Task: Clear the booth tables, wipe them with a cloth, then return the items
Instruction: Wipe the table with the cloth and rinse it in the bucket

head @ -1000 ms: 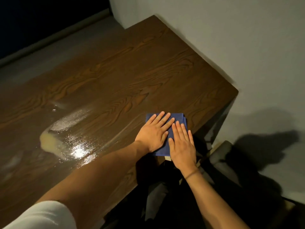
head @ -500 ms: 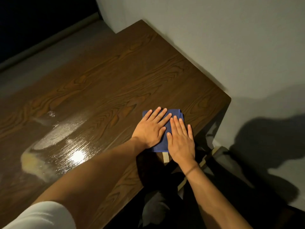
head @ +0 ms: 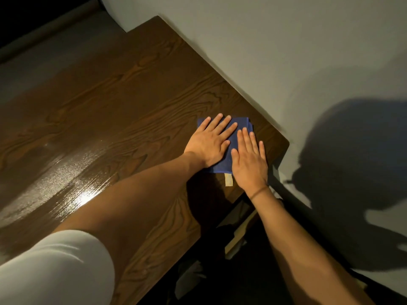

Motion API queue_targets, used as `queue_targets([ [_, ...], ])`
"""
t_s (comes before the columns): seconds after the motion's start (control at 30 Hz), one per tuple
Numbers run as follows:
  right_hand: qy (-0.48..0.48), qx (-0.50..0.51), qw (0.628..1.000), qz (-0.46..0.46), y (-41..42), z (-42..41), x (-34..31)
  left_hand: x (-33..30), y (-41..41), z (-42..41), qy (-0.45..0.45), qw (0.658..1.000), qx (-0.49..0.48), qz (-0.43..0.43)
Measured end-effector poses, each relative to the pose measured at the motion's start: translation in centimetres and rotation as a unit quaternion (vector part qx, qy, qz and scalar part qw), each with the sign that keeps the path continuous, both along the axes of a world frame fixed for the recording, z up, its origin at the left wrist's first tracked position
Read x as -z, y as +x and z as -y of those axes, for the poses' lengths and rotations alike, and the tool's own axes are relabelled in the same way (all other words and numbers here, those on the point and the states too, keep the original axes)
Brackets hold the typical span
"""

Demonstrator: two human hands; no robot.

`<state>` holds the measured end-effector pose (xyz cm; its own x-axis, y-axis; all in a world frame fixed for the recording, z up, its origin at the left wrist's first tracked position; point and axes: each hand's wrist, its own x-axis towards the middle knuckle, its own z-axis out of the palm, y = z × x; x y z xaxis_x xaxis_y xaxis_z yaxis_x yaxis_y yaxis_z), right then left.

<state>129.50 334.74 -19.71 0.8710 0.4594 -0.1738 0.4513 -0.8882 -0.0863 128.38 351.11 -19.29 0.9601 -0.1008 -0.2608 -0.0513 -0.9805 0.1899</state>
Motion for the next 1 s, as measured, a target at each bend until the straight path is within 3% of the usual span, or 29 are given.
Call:
queue_targets([
  [0.4, -0.024, 0.040, 0.996, -0.072, -14.5, -1.9, -1.0, -1.3, -13.9, -1.6, -0.033, 0.999, 0.022, -0.021],
  [0.77, -0.021, 0.012, 0.999, -0.027, -32.4, -8.8, -1.2, -1.4, -32.1, -8.2, -0.026, 1.000, 0.001, -0.010],
  [1.0, -0.048, -0.044, 0.998, 0.000, -35.0, -14.2, -1.0, -1.6, -36.2, -13.4, -0.033, 0.999, -0.029, -0.010],
])
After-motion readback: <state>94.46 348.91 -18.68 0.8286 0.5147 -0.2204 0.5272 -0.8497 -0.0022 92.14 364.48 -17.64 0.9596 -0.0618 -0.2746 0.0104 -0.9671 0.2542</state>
